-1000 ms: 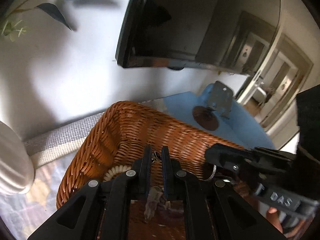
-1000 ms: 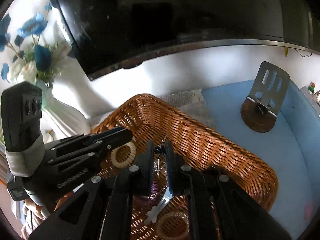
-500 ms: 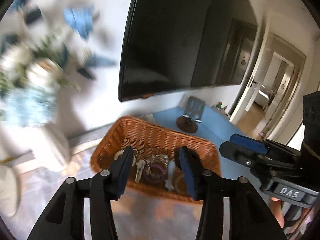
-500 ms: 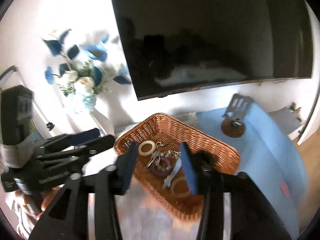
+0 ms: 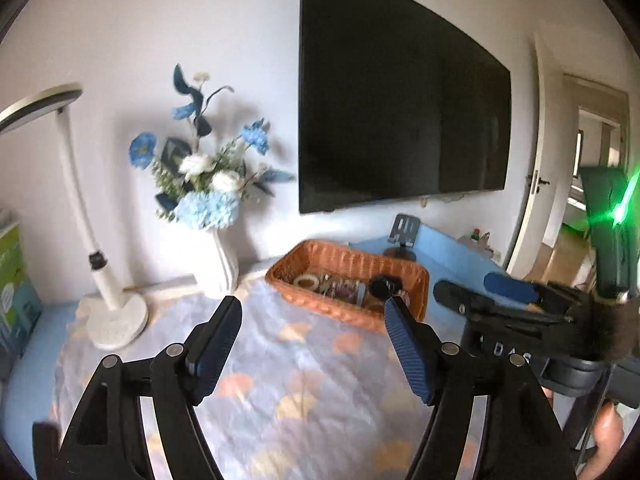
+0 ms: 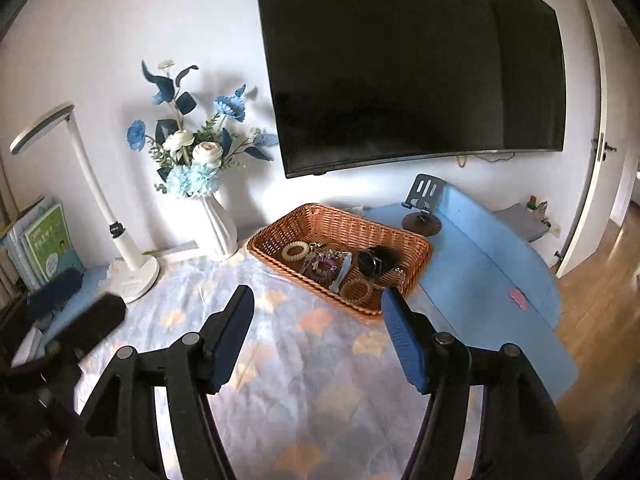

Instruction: Organize jewelry

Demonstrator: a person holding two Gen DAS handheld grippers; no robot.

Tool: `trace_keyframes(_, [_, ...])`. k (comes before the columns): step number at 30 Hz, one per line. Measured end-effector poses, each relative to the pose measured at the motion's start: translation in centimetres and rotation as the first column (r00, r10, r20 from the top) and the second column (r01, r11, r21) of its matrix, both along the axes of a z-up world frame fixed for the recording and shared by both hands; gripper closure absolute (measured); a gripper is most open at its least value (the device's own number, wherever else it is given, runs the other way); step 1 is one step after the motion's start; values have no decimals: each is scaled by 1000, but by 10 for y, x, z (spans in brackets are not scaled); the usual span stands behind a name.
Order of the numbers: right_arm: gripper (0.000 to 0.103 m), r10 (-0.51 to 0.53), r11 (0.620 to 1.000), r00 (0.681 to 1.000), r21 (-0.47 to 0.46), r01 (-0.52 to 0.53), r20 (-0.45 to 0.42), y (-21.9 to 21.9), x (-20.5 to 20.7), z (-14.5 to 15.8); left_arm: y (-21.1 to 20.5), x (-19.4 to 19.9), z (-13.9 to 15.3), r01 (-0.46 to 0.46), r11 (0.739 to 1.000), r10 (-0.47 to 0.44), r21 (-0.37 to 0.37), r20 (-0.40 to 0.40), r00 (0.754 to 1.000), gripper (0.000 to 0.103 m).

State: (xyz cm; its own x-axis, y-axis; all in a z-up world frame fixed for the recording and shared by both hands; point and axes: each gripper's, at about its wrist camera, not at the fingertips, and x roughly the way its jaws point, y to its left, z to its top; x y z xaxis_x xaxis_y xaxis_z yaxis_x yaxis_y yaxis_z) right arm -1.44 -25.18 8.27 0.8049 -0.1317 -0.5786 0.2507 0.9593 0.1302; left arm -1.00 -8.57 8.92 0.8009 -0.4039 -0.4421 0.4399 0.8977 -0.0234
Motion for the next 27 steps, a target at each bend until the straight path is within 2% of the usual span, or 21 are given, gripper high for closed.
trace_keyframes(7, [32,-40,998,999,-50,39,-11,11,-15,2,-2,-10,-12,-99,993,99,59,6,995,28])
trace_keyframes(9, [31,-50,998,999,-47,50,-19,9,-16,-1,1,-9,-15,-121,991,121,57,-1,993,28])
trace_keyframes(13, [31,-41,998,998,-43,39,-54,8,-13,-13,5,-2,-23,-119,992,121,42,-36,992,28])
trace_keyframes(18, [31,-34,999,995,-33,31,-90,6,-9,-26,4,4,-38,-120,990,126,73,-75,989,28])
trace_keyframes(27, [31,-15,1000,992,-21,13,-125,7,2,-38,7,13,-46,-130,988,137,85,-89,987,28])
